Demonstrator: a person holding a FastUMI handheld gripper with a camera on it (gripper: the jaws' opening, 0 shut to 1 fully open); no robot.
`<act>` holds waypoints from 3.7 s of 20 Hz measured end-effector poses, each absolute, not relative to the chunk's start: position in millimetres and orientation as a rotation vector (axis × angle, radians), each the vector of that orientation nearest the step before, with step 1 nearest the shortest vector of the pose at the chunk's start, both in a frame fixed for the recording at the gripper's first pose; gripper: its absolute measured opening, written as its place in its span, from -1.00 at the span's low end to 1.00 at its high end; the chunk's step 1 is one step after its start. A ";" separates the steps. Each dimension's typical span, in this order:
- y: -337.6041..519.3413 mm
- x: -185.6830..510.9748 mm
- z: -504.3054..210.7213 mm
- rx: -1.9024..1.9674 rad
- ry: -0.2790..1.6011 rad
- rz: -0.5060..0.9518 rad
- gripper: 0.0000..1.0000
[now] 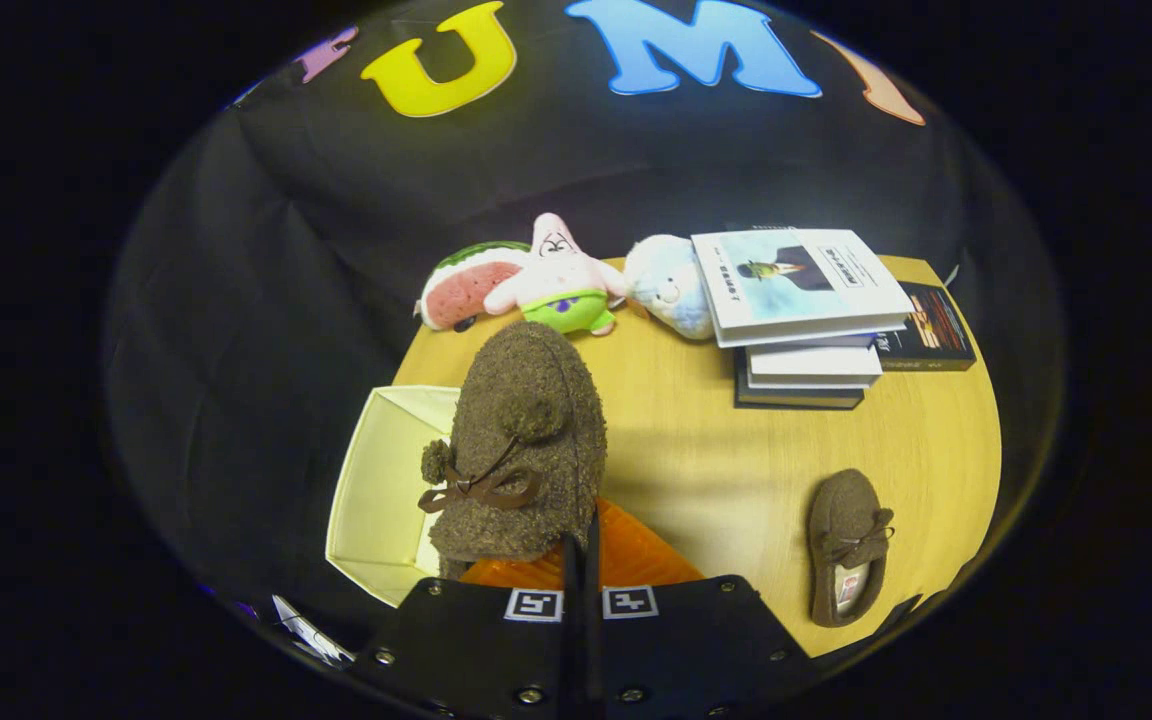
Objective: Open the storage box then place both shoes into the box .Put the left shoe in first, then the right shoe, with the right side of both shoes facing outward in a uniform manner.
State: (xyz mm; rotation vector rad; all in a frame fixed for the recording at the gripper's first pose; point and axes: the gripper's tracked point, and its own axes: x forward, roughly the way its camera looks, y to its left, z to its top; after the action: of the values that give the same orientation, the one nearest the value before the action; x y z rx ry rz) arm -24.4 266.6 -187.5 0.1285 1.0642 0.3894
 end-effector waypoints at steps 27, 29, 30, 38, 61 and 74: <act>475.3 -67.8 -360.6 -0.063 1.389 0.306 -0.99; 475.8 -67.9 -372.9 -0.108 1.392 0.300 -0.99; 475.3 -68.0 -376.9 -0.122 1.395 0.300 -0.99; 474.2 -81.2 -377.6 -0.111 1.431 0.392 -0.15; 309.4 -50.1 -240.3 0.007 1.150 0.557 0.52; 95.5 -58.9 -294.7 -0.035 1.127 0.382 0.53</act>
State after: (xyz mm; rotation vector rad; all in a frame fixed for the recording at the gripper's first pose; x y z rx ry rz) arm -58.9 95.5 -294.7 -0.0346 1.1275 0.3820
